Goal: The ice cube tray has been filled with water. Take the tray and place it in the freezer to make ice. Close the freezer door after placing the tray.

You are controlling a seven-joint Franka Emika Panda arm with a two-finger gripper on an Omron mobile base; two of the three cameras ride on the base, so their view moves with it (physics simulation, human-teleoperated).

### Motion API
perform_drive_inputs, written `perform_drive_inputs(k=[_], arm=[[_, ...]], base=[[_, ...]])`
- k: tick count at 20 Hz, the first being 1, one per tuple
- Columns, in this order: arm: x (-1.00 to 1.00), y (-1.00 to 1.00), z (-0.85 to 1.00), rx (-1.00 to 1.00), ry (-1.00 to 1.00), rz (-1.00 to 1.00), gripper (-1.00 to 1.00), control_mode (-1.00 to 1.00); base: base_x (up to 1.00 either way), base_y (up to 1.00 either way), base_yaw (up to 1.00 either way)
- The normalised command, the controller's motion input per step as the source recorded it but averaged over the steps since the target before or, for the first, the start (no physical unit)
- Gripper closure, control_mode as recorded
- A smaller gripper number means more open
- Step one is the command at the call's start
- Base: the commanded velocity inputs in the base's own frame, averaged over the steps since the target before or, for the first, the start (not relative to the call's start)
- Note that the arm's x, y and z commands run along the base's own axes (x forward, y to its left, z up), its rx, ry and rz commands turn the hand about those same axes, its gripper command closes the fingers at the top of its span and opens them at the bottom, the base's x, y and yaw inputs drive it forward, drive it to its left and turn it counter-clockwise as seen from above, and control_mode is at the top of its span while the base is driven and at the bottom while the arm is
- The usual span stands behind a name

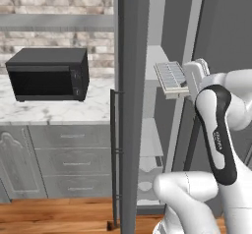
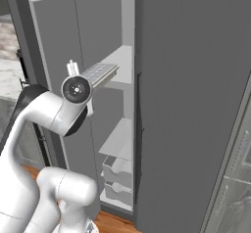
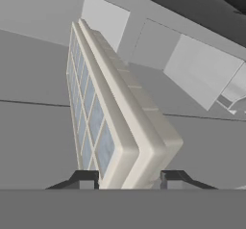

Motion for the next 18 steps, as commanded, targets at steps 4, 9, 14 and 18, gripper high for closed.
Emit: perform_drive_inputs(k=[4, 9, 14, 18], arm=[[0.43, 0.0, 0.0, 0.0, 0.0, 0.0, 1.0, -1.0], [0.49, 0.0, 0.0, 0.0, 0.0, 0.0, 1.0, -1.0], [0.53, -0.06, 0.0, 0.0, 0.0, 0.0, 1.0, -1.0], [0.5, -0.19, 0.0, 0.0, 0.0, 0.0, 1.0, -1.0]], base=[[0.0, 0.0, 0.0], [0.0, 0.0, 0.0], [0.0, 0.0, 0.0], [0.0, 0.0, 0.0]])
